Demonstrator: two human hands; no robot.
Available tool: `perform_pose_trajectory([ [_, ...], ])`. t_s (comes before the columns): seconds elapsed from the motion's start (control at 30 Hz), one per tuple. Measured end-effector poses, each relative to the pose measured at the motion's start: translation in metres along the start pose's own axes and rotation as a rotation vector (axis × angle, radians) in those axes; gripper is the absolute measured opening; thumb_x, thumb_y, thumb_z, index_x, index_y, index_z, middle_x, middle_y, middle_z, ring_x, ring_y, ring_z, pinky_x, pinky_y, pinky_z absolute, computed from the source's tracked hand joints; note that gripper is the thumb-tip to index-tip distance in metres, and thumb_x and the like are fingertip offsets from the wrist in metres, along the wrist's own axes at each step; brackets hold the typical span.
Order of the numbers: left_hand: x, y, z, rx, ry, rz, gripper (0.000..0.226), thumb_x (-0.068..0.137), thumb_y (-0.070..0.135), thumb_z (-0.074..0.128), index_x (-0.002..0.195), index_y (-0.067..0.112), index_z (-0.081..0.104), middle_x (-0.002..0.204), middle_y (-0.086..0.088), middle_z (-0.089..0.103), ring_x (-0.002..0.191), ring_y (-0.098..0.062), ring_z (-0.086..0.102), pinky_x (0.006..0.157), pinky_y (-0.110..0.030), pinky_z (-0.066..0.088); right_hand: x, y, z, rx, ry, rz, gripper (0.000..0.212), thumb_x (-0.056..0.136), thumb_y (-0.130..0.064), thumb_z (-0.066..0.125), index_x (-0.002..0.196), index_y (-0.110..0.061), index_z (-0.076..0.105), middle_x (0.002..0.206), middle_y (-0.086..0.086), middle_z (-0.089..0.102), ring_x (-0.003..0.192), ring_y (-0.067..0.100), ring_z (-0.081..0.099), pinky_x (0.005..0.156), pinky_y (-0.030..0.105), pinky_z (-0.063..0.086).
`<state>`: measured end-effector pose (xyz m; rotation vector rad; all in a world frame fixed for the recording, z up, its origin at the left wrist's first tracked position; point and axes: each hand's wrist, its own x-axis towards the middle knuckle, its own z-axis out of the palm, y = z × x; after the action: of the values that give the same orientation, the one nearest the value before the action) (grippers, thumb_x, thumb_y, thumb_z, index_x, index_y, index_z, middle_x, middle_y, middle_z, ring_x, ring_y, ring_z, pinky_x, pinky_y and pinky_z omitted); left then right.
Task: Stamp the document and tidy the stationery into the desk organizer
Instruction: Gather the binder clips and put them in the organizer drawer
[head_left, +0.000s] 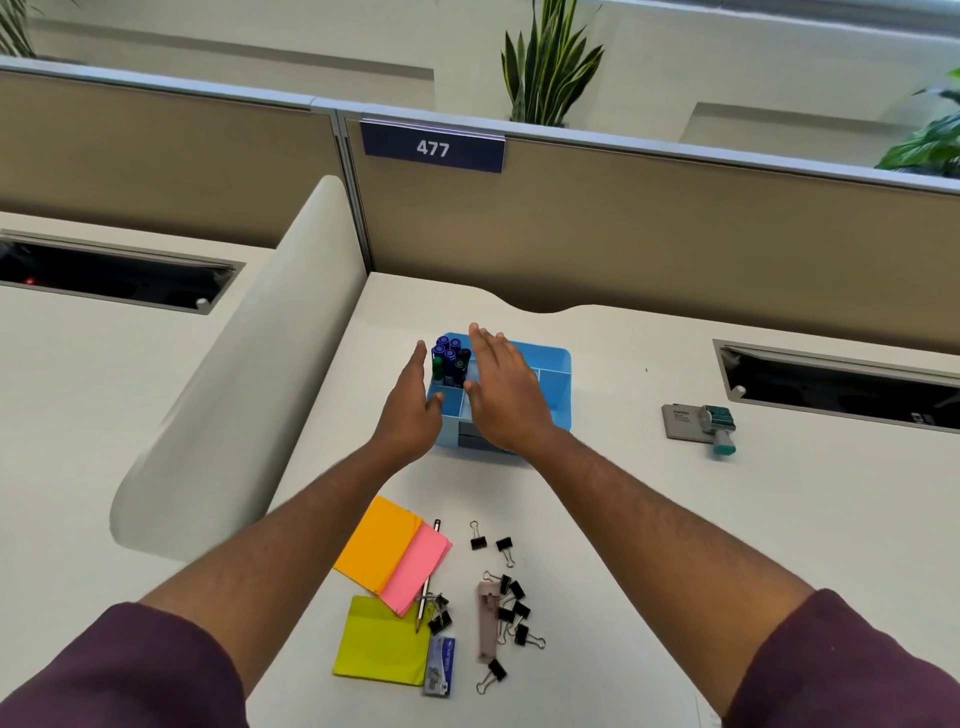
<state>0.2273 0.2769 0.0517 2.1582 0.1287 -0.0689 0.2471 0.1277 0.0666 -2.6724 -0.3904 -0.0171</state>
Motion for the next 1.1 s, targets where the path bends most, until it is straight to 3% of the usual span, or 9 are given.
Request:
perform_pose_trajectory([
  [0.13, -0.012, -0.009, 0.001, 0.02, 0.017, -0.016, 0.072, 0.098, 0.011, 0.056, 0.157, 0.018, 0.014, 0.163, -0.004, 0.022, 0.148, -0.021, 0.026, 0.114, -0.034, 0.033, -0.019, -0.002, -0.002, 0.059, 0.255, -0.017, 0.057, 0.095, -0.027, 0.065, 0.148, -0.015, 0.046, 0.143, 0.008, 0.055, 0.133, 0.027, 0.047, 0.108, 0.044, 0.046],
  [0.33, -0.048, -0.02, 0.004, 0.094, 0.038, -0.014, 0.071, 0.096, 0.018, 0.062, 0.154, 0.015, 0.023, 0.16, -0.006, 0.027, 0.145, -0.022, 0.03, 0.114, -0.032, 0.03, -0.073, 0.001, 0.009, 0.105, 0.407, -0.051, 0.026, 0.091, -0.021, 0.064, 0.116, -0.017, 0.061, 0.113, 0.003, 0.061, 0.107, 0.021, 0.054, 0.088, 0.034, 0.05],
  [0.43, -0.07, -0.032, 0.005, 0.14, 0.043, 0.038, 0.061, 0.094, 0.017, 0.065, 0.148, 0.013, 0.035, 0.149, -0.008, 0.04, 0.135, -0.022, 0.042, 0.109, -0.029, 0.034, -0.106, 0.006, 0.022, 0.133, 0.335, -0.054, 0.011, 0.09, -0.016, 0.064, 0.102, -0.017, 0.063, 0.099, 0.0, 0.06, 0.093, 0.016, 0.053, 0.074, 0.028, 0.048],
  [0.57, -0.1, -0.05, 0.005, 0.221, 0.004, 0.106, 0.032, 0.089, 0.016, 0.068, 0.12, 0.019, 0.06, 0.108, 0.0, 0.059, 0.095, -0.014, 0.057, 0.087, -0.034, 0.051, -0.149, 0.011, 0.041, 0.168, 0.053, -0.035, 0.01, 0.091, -0.021, 0.063, 0.099, -0.023, 0.068, 0.096, -0.007, 0.063, 0.083, 0.01, 0.058, 0.07, 0.028, 0.049],
  [0.63, -0.115, -0.055, 0.005, 0.257, -0.051, 0.109, 0.021, 0.087, 0.017, 0.07, 0.106, 0.024, 0.064, 0.09, 0.008, 0.061, 0.081, -0.006, 0.056, 0.075, -0.029, 0.047, -0.165, 0.01, 0.046, 0.162, -0.074, -0.034, 0.013, 0.092, -0.024, 0.064, 0.104, -0.024, 0.069, 0.101, -0.006, 0.063, 0.086, 0.01, 0.057, 0.075, 0.03, 0.05],
  [0.77, -0.141, -0.063, 0.006, 0.324, -0.173, 0.124, 0.016, 0.083, 0.03, 0.075, 0.098, 0.028, 0.068, 0.075, 0.01, 0.065, 0.072, -0.002, 0.057, 0.064, -0.022, 0.042, -0.183, 0.014, 0.055, 0.078, -0.23, 0.006, 0.037, 0.094, -0.03, 0.063, 0.131, -0.03, 0.059, 0.135, -0.005, 0.053, 0.121, 0.018, 0.046, 0.097, 0.035, 0.048],
  [0.87, -0.158, -0.069, 0.006, 0.375, -0.253, 0.14, 0.031, 0.078, 0.044, 0.077, 0.104, 0.03, 0.068, 0.082, 0.012, 0.063, 0.077, -0.002, 0.057, 0.071, -0.026, 0.049, -0.188, 0.019, 0.056, 0.011, -0.316, -0.022, 0.057, 0.094, -0.015, 0.057, 0.147, -0.033, 0.046, 0.157, -0.007, 0.039, 0.141, 0.022, 0.035, 0.107, 0.042, 0.043],
  [0.97, -0.169, -0.071, 0.009, 0.433, -0.318, 0.165, 0.04, 0.076, 0.05, 0.078, 0.11, 0.032, 0.067, 0.094, 0.01, 0.058, 0.088, -0.007, 0.056, 0.079, -0.025, 0.046, -0.189, 0.024, 0.055, -0.084, -0.389, -0.097, 0.071, 0.091, -0.009, 0.061, 0.153, -0.034, 0.038, 0.164, -0.009, 0.031, 0.15, 0.023, 0.028, 0.109, 0.044, 0.04],
  [1.1, -0.179, -0.067, 0.015, 0.498, -0.344, 0.168, 0.037, 0.079, 0.045, 0.076, 0.113, 0.033, 0.067, 0.104, 0.007, 0.056, 0.094, -0.008, 0.056, 0.083, -0.025, 0.047, -0.192, 0.03, 0.054, -0.154, -0.366, -0.173, 0.062, 0.093, -0.008, 0.057, 0.15, -0.03, 0.046, 0.161, -0.009, 0.037, 0.147, 0.023, 0.032, 0.106, 0.041, 0.04],
])
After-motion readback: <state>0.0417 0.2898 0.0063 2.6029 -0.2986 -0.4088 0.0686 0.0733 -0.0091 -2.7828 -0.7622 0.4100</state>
